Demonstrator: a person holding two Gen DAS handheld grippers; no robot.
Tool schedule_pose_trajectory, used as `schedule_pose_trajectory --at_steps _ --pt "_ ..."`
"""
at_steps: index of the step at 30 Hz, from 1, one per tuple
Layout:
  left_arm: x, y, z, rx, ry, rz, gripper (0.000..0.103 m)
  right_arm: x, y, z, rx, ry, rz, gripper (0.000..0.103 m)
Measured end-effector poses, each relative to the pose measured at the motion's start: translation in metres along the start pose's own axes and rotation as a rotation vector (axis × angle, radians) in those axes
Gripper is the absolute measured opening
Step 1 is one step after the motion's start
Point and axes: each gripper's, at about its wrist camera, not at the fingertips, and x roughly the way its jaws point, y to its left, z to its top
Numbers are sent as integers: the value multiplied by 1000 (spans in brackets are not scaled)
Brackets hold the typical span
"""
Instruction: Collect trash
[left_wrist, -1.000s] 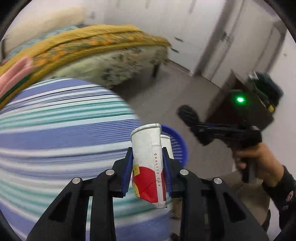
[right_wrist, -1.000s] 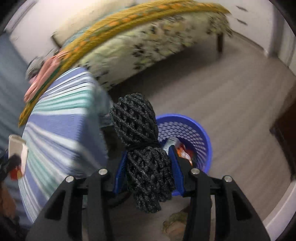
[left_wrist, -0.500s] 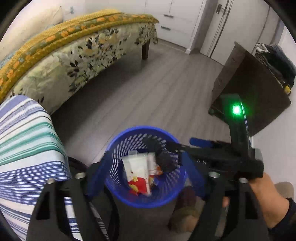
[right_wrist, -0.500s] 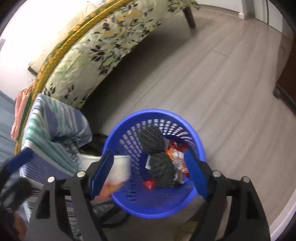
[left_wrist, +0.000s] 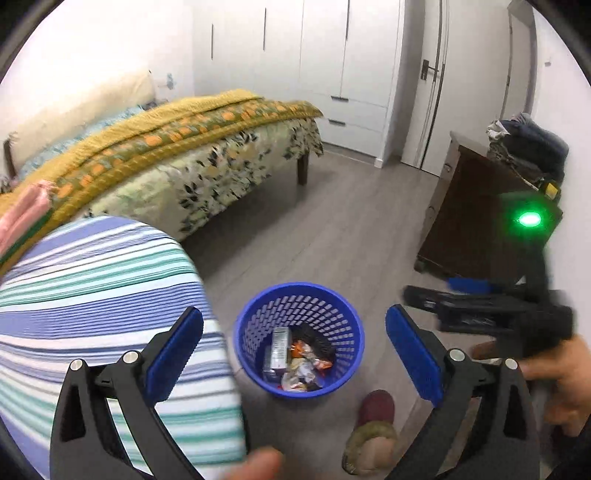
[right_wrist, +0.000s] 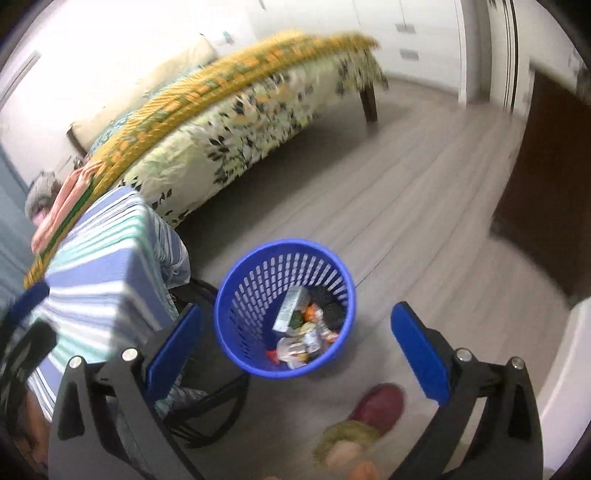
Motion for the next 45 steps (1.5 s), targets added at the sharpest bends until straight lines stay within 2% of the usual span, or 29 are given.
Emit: schedule_pose_trajectory --at_steps 3,5,7,11,15,19,29,45 --pt "-18 -2 -7 1 11 48 98 -54 20 -14 -43 -176 42 98" --pt "-27 -5 -10 5 -6 70 98 -68 26 -20 -60 -199 39 98" --pt "-37 -9 -13 1 -38 123 98 -71 28 -22 -88 -210 21 98" --pt "-39 -11 -16 -17 19 117 98 -69 25 -30 -43 -140 -65 98" --pt "-32 -13 -20 -22 76 82 98 -71 34 -40 -81 -87 -128 98" --pt "-26 -11 -24 -48 113 42 98 -73 37 -50 -75 -45 -133 98" --pt "-17 -14 -26 -49 136 72 98 -64 38 -65 -53 37 -111 98" --pt "-8 -11 -31 -69 166 70 98 -65 43 -68 -60 56 -96 98"
